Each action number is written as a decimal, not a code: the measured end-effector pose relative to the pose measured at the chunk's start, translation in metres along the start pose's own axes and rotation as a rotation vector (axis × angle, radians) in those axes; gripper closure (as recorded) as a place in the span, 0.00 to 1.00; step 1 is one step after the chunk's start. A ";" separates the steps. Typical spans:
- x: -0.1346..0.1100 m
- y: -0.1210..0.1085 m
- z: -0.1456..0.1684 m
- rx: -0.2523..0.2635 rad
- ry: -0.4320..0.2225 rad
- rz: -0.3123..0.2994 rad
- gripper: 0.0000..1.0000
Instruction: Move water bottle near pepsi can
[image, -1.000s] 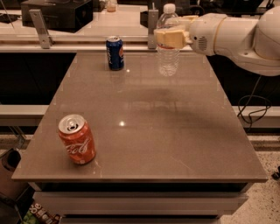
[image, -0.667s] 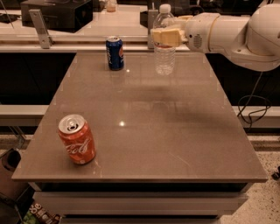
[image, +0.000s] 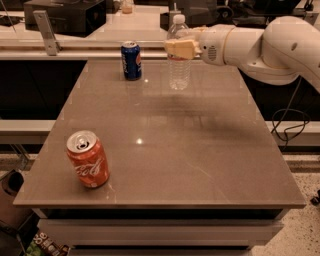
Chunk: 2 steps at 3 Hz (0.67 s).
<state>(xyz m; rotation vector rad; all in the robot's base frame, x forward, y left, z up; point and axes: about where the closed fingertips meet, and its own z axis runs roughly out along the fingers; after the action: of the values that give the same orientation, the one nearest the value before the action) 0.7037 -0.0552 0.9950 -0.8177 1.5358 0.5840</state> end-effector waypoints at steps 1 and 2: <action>0.011 -0.003 0.020 -0.033 -0.031 0.041 1.00; 0.013 -0.007 0.038 -0.057 -0.050 0.057 1.00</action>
Offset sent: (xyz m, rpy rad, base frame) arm 0.0470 0.0285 -0.0222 0.1017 0.0248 0.0693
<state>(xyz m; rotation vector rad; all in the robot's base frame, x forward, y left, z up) 0.7329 -0.0327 0.9776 -0.7985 1.5066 0.6879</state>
